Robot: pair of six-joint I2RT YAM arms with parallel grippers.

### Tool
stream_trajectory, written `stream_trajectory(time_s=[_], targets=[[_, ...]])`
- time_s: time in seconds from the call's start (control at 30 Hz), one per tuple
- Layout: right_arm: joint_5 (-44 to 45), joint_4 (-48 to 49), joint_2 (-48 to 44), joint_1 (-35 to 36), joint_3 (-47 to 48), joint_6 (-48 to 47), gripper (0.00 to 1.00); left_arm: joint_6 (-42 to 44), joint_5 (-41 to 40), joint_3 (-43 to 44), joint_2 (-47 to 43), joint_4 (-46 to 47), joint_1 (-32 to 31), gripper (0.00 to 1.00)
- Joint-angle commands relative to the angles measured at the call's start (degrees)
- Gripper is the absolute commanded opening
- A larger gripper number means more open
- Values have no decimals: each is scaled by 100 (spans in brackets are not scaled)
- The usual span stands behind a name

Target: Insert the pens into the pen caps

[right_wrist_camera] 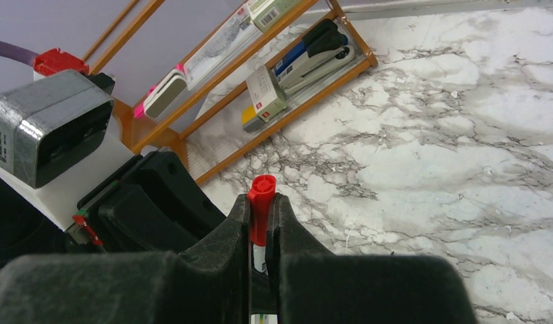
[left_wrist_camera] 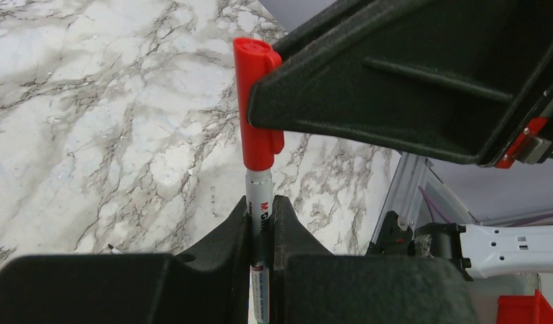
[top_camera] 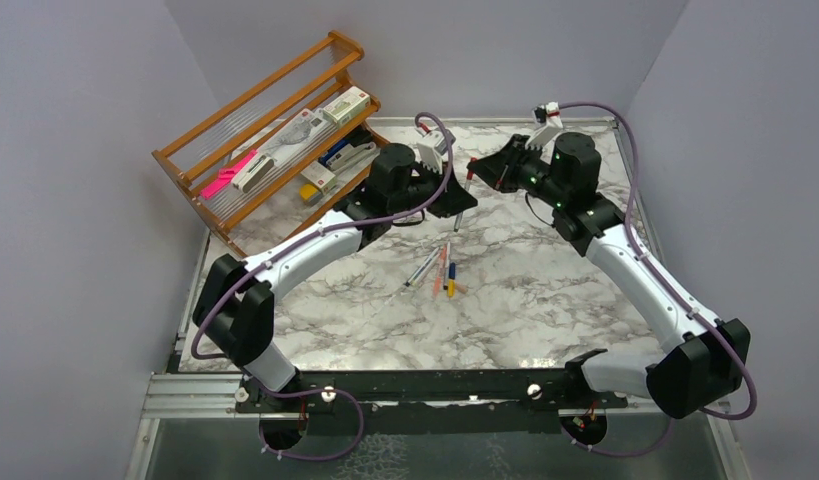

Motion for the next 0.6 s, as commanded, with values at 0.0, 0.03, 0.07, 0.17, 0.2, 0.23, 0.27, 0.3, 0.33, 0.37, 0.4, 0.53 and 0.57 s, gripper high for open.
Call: stream_trajectory(time_s=[0.0,0.03,0.07,0.17,0.2,0.23,0.27,0.3,0.33,0.37,0.4,0.53,0.57], targets=[[-291,-356,-170,-17,-289,-143,2,12,-48,584,179,255,7,0],[-320,-370,-200,-20,-353,-143,1,16,-14,673,235,242,8,0],[-347,-373,-237,-18,-420,-140,1,19,16,808,292,228,16,0],[-446,-422,-307,-19,-546,-152,2,67,47,1070,403,189,25,0],[-468,-461,-315,-18,-571,-161,1,80,36,1134,425,159,34,0],[-500,-489,-318,-22,-597,-167,1,107,12,1203,447,128,35,0],[-517,-519,-316,-23,-619,-173,1,136,0,1266,461,110,43,0],[-545,-538,-318,-16,-642,-175,1,155,-7,1316,476,99,51,0],[-587,-551,-319,-18,-663,-177,1,168,-4,1365,492,94,60,0],[-626,-562,-319,-18,-681,-177,1,166,-3,1414,511,96,68,0],[-681,-571,-302,-24,-697,-176,1,166,9,1473,535,97,74,0],[-928,-593,-275,-21,-789,-115,1,228,101,1730,670,93,100,0],[-982,-600,-273,-16,-823,-75,1,249,130,1807,675,92,109,0]])
